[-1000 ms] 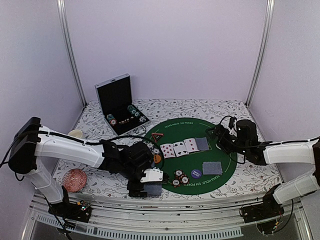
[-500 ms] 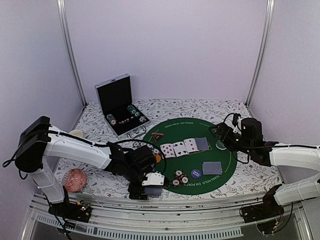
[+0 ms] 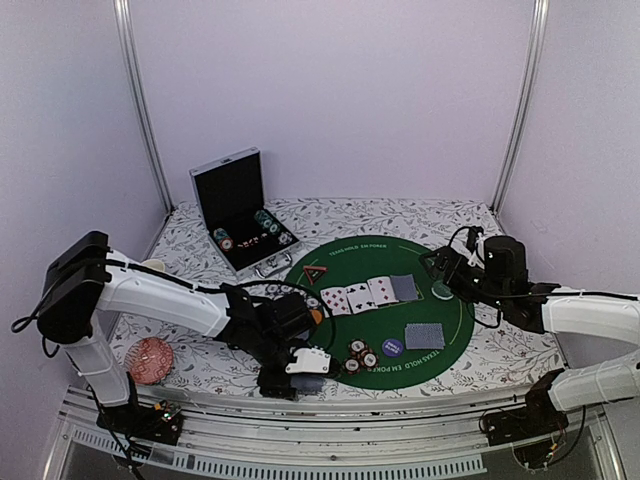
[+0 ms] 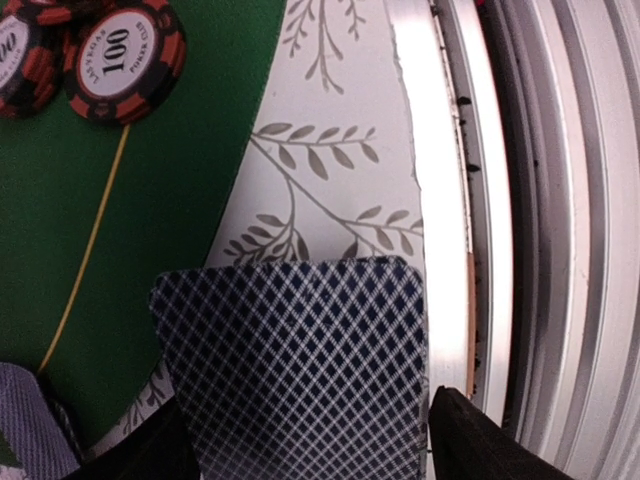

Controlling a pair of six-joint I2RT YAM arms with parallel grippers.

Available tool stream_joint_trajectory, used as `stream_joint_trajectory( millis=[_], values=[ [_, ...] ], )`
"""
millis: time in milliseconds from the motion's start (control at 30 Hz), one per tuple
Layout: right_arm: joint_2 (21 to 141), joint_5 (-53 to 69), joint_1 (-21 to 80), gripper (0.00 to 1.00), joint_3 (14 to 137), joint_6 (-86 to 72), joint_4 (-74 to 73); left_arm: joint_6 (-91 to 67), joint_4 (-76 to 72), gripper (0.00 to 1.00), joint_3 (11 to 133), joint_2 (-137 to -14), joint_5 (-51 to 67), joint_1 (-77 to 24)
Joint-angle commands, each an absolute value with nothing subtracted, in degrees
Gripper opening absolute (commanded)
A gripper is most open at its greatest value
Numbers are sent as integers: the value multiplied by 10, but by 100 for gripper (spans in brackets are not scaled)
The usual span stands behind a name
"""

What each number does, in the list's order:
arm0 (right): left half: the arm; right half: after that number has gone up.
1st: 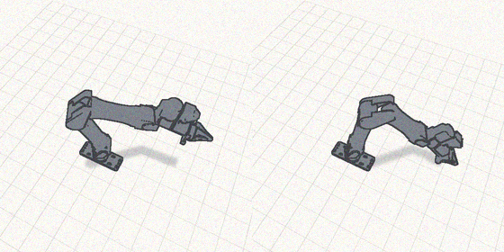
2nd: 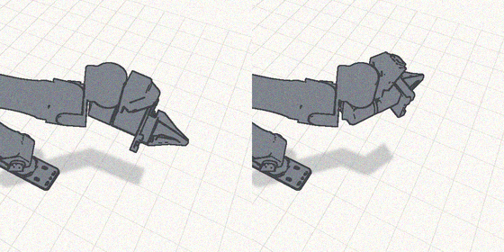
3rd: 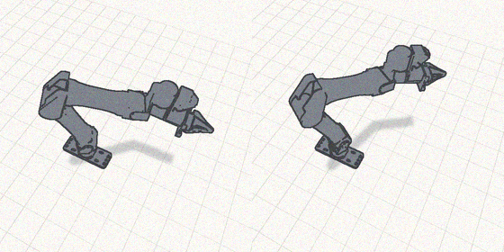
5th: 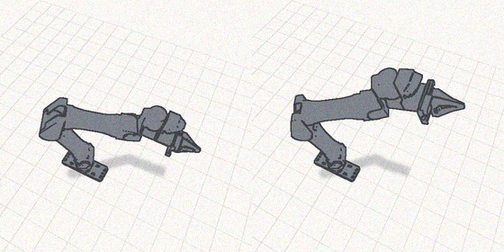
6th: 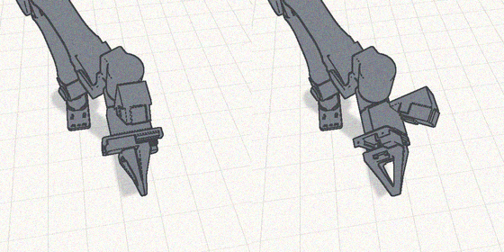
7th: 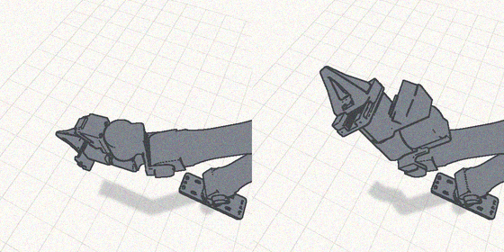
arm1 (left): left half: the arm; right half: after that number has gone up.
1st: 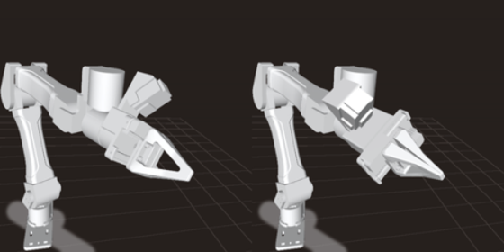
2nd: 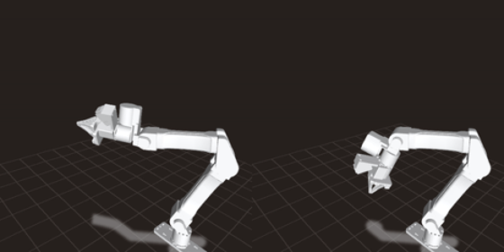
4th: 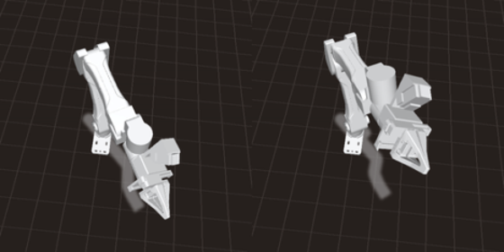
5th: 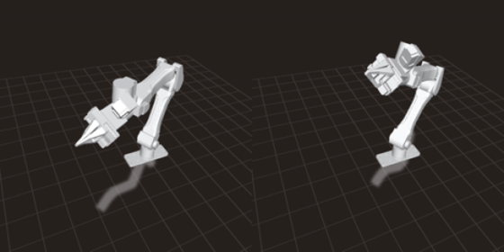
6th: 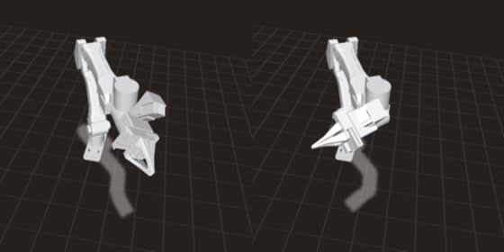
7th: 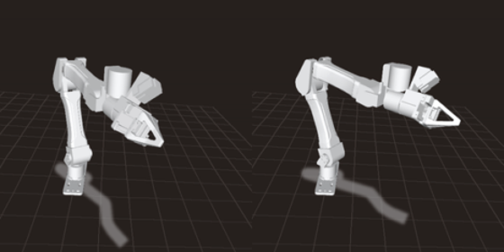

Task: Distribute texas hold em gaming equipment
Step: Pick up the face-down deck piles from the center of the board.

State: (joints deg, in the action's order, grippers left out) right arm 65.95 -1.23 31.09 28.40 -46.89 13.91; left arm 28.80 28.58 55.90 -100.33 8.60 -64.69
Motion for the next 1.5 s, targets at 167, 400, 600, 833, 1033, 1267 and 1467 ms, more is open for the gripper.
stream_joint_trajectory(
  millis=[167, 400, 600, 833, 1033, 1267, 1467],
  values=[
    [641, -28, 314, 99, 300, -451, 126, 286, 302, 63, 573, -1013, 90, -635],
    [630, -37, 314, 99, 301, -444, 118, 283, 304, 70, 573, -1028, 73, -634],
    [623, -41, 314, 99, 302, -440, 115, 284, 302, 75, 569, -1028, 64, -634],
    [614, -37, 314, 99, 305, -434, 113, 283, 299, 61, 569, -1031, 37, -635],
    [581, -4, 314, 99, 322, -369, 116, 286, 235, 48, 551, -969, -25, -634],
    [564, 151, 314, 99, 330, -285, 151, 288, 215, 48, 559, -902, -47, -634],
    [649, 288, 326, 99, 336, -312, 198, 305, 196, 50, 562, -854, -93, -634]
  ],
)
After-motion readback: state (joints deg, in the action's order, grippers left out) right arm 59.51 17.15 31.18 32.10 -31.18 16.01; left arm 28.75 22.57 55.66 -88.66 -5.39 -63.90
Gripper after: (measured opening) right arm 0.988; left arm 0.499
